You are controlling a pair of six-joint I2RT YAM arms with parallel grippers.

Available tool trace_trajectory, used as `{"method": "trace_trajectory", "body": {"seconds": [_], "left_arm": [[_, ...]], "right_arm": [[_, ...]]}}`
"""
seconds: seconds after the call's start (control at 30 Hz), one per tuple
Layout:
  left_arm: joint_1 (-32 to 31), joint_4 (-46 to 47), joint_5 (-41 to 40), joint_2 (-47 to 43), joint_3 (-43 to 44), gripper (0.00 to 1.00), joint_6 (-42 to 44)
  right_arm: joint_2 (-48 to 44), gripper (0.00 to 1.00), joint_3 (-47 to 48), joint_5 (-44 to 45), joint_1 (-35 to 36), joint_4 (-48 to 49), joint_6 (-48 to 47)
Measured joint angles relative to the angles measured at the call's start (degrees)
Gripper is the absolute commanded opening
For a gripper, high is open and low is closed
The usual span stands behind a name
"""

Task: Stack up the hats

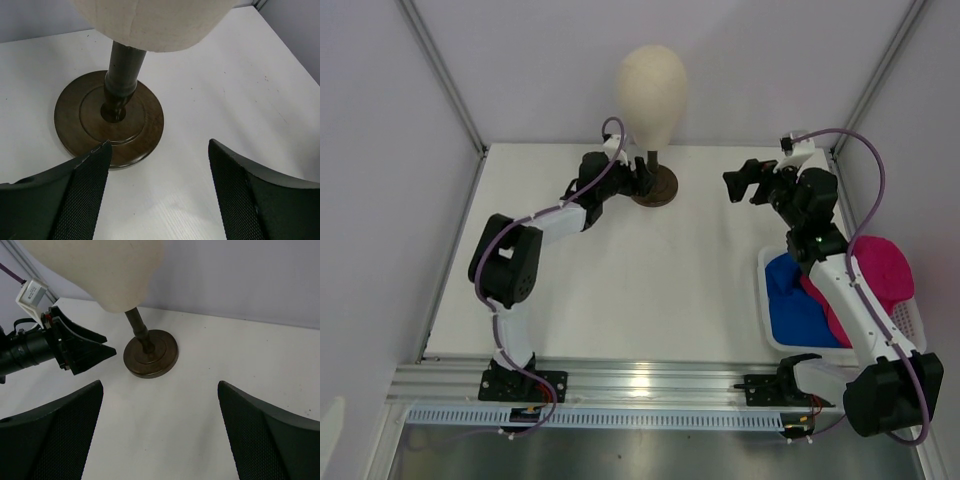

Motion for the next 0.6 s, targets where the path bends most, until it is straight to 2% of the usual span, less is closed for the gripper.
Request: {"method": "trace_trajectory", "body": {"seconds": [0.13,0.23,0.4,0.6], "left_arm": [[0.11,3.30,-0.02,3.50,1.46,0.81,-0.26],[0.11,8.66,-0.48,5.42,2.14,0.99,-1.44],[-0.44,22.93,-4.22,7.39,0.17,0.98,-5.33],[-1.25,25.79,-8.55,11.19,3.23,0.96,-9.64]], "right_arm": [[1.66,1.00,-0.09,-0.98,0.00,2.38,0.04],[3.45,1.00,-0.15,-2.16,0.00,4.17,0.55],[5.68,1.00,-0.28,-2.64,0.00,6.10,1.01],[5.97,1.00,-0.61,-2.82,0.00,7.69,1.07]]}}
